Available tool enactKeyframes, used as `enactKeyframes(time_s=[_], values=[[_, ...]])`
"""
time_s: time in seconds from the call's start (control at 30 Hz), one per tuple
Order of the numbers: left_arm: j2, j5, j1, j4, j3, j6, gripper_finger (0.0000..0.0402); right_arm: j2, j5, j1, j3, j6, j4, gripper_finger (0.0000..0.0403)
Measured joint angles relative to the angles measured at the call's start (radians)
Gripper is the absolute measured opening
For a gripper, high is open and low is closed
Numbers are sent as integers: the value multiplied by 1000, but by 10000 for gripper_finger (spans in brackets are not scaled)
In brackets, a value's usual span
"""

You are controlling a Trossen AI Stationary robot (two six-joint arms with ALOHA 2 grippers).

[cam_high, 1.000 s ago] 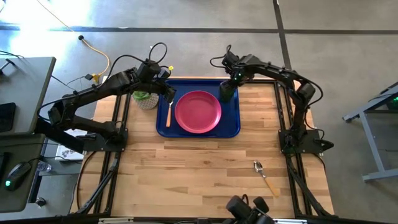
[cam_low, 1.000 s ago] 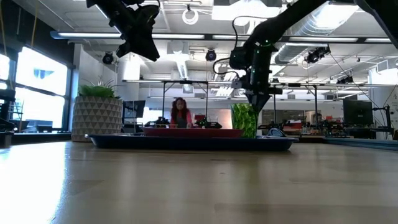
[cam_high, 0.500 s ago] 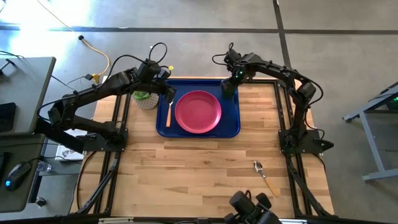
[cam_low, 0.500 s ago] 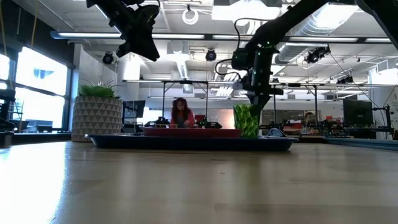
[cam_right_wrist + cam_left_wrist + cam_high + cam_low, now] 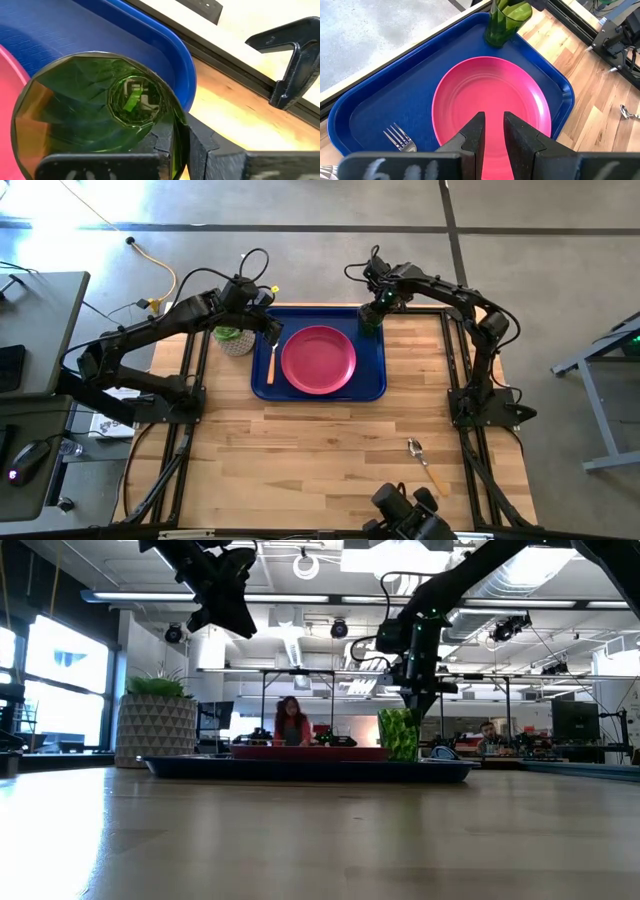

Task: Pick and place plate/cup/fork/spoon on tray
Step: Adjust the green cup on the blue tray, then adjust the pink plate on the blue tray

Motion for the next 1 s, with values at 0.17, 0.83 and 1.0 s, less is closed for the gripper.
enactKeyframes(time_s=[0.17, 0.83, 1.0], values=[[0, 0, 0, 0, 0, 0, 58, 0, -15, 0, 0, 0, 2, 45], [0, 0, 0, 0, 0, 0, 58, -42, -37, -14, 1, 11, 13, 106], [0, 0, 0, 0, 0, 0, 58, -82, -39, -21, 1, 16, 13, 106]])
